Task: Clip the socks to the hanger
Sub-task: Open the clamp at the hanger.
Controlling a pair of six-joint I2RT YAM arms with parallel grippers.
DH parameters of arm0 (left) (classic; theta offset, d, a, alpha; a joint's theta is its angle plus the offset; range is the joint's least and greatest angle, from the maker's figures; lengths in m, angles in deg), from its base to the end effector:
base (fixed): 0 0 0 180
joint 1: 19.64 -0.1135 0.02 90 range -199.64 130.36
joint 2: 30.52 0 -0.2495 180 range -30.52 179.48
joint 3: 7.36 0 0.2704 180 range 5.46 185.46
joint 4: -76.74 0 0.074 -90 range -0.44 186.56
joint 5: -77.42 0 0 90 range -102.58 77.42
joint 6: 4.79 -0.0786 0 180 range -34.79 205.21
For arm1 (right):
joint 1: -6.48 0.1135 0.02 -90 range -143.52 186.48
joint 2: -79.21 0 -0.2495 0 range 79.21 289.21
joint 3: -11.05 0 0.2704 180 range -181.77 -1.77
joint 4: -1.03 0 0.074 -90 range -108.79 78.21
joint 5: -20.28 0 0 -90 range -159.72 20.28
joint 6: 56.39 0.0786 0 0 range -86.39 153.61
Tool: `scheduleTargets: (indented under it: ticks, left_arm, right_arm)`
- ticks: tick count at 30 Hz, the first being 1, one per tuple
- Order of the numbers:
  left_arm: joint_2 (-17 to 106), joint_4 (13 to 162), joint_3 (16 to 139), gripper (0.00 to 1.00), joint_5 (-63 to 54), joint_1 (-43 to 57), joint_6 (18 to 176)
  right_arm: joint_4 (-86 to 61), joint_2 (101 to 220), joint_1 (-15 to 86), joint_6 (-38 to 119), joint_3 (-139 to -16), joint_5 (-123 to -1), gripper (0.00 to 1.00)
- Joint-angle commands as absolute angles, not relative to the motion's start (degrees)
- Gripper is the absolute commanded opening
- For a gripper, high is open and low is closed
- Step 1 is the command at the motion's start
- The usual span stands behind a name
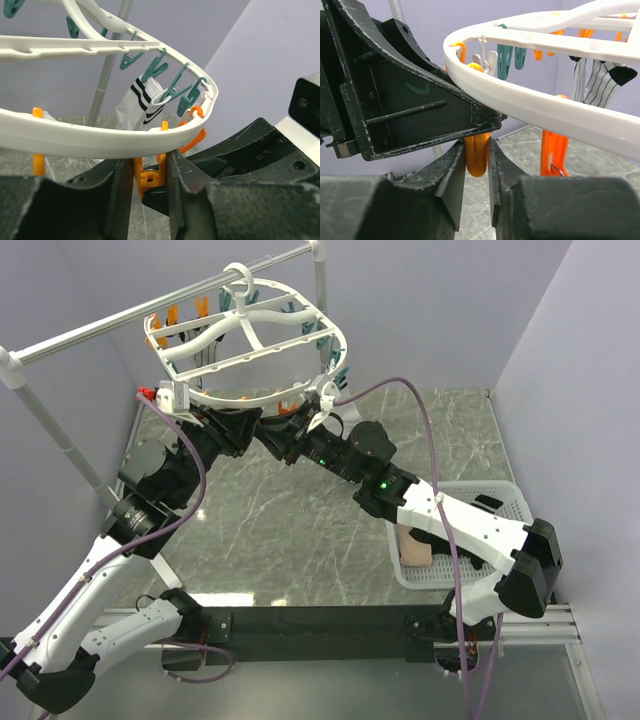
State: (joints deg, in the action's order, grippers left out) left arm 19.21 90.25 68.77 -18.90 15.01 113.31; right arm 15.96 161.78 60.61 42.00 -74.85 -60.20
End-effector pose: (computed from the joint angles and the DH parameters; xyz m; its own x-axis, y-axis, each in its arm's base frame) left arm 0.2099 -0.1346 0.4580 -0.0627 -0.5257 -0.8483 0.5071 0.7153 -0.4808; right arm 0.2248 0.3330 0.4241 0.0516 0.3169 -0.9470 -0.9085 0.4087 0.0873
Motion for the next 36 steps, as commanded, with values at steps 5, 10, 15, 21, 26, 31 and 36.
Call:
scheduleTargets:
  ticks: [5, 10, 15, 21, 26, 31, 36]
  left_arm:
    - [18.87, 87.45, 68.92, 0.26, -19.08, 15.08, 113.69]
    - [19.48, 87.72, 69.45, 0.21, -19.69, 15.08, 113.60]
    - [19.57, 87.98, 69.27, 0.20, -22.15, 15.08, 112.73]
    - [19.05, 85.53, 67.52, 0.20, -23.21, 15.16, 111.58]
    - [17.64, 80.08, 63.39, 0.19, -23.83, 15.16, 111.32]
    - [16.50, 73.58, 59.00, 0.20, -23.21, 15.08, 111.31]
    - [18.25, 71.63, 58.81, 0.20, -19.96, 15.16, 112.37]
  right_arm:
    - [17.84, 161.66, 60.80, 41.44, -77.10, -61.10, 0.26]
    - [13.98, 160.69, 60.80, 39.68, -77.80, -62.51, 0.36]
    - [0.36, 155.78, 59.49, 39.50, -78.86, -62.61, 0.57]
    - [-8.88, 144.18, 57.11, 39.93, -71.66, -62.76, 0.67]
    - [-14.95, 137.41, 49.75, 48.98, -65.51, -66.19, 0.68]
    - [-22.40, 131.44, 42.53, 57.07, -59.35, -73.48, 0.68]
    - [-31.90, 126.07, 37.18, 59.70, -56.01, -87.79, 0.69]
